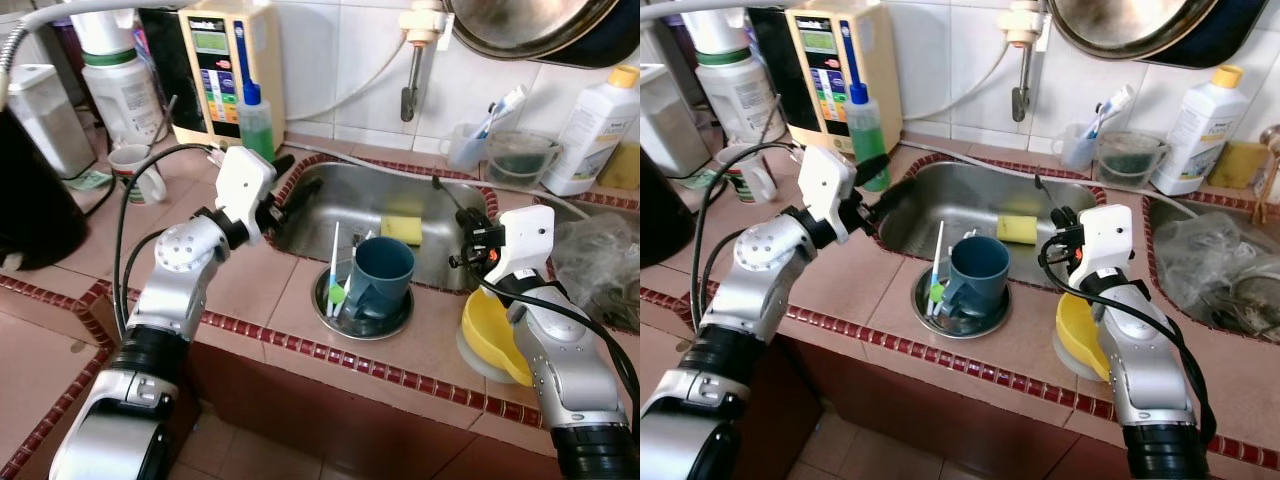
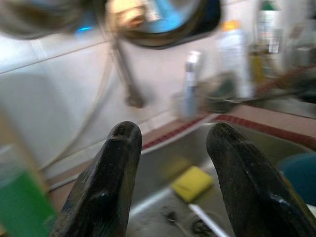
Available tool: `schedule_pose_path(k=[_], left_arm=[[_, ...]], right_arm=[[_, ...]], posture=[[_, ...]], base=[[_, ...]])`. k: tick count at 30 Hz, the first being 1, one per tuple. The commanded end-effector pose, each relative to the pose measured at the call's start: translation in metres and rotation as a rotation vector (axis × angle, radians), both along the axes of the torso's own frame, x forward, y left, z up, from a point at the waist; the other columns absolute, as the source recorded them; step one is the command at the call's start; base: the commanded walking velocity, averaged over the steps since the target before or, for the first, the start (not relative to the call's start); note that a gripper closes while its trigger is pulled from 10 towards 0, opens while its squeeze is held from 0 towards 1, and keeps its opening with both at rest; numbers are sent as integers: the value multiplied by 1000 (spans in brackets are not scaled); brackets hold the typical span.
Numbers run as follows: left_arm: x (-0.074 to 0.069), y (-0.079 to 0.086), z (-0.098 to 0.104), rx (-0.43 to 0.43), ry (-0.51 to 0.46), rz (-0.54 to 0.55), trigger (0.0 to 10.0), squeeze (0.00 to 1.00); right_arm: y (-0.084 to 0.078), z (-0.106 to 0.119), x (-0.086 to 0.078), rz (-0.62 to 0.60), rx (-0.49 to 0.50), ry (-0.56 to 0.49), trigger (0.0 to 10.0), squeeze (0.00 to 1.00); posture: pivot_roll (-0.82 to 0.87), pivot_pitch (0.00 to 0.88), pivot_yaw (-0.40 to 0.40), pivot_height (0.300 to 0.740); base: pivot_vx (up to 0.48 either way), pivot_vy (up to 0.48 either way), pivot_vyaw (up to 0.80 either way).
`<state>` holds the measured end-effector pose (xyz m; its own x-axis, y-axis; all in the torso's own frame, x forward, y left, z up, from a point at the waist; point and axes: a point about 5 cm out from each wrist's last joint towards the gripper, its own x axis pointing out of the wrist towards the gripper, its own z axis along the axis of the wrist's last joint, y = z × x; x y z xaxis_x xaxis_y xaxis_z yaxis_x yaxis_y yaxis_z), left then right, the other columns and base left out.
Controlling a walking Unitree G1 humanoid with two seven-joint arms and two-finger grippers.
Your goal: Kitchen organization
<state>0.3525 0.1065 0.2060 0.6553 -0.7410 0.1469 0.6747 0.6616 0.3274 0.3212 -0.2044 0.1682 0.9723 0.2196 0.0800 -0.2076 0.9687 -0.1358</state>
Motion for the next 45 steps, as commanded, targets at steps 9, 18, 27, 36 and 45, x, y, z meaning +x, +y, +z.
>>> schedule_pose_path(k=[9, 18, 27, 36, 45], left_arm=[[-28, -26, 6, 88, 16, -214, 10000, 0], [-40, -32, 9, 104, 46, -280, 10000, 0], [-39, -31, 15, 115, 75, -285, 10000, 0], [-32, -25, 19, 129, 70, -264, 10000, 0], [-31, -27, 21, 115, 68, -262, 10000, 0]], right_arm=[[-14, 14, 11, 73, 37, 58, 10000, 0], [-15, 15, 16, 134, 41, 96, 10000, 0], [-32, 9, 15, 161, 83, 181, 10000, 0], [-49, 8, 7, 145, 120, 219, 10000, 0], [-49, 13, 8, 163, 182, 213, 10000, 1000]], posture=[[-105, 30, 30, 740], [-102, 69, 43, 740], [-98, 93, 51, 740], [-106, 90, 52, 740], [-115, 77, 49, 740]], base=[[0, 0, 0], [0, 0, 0], [0, 0, 0], [0, 0, 0], [0, 0, 0]])
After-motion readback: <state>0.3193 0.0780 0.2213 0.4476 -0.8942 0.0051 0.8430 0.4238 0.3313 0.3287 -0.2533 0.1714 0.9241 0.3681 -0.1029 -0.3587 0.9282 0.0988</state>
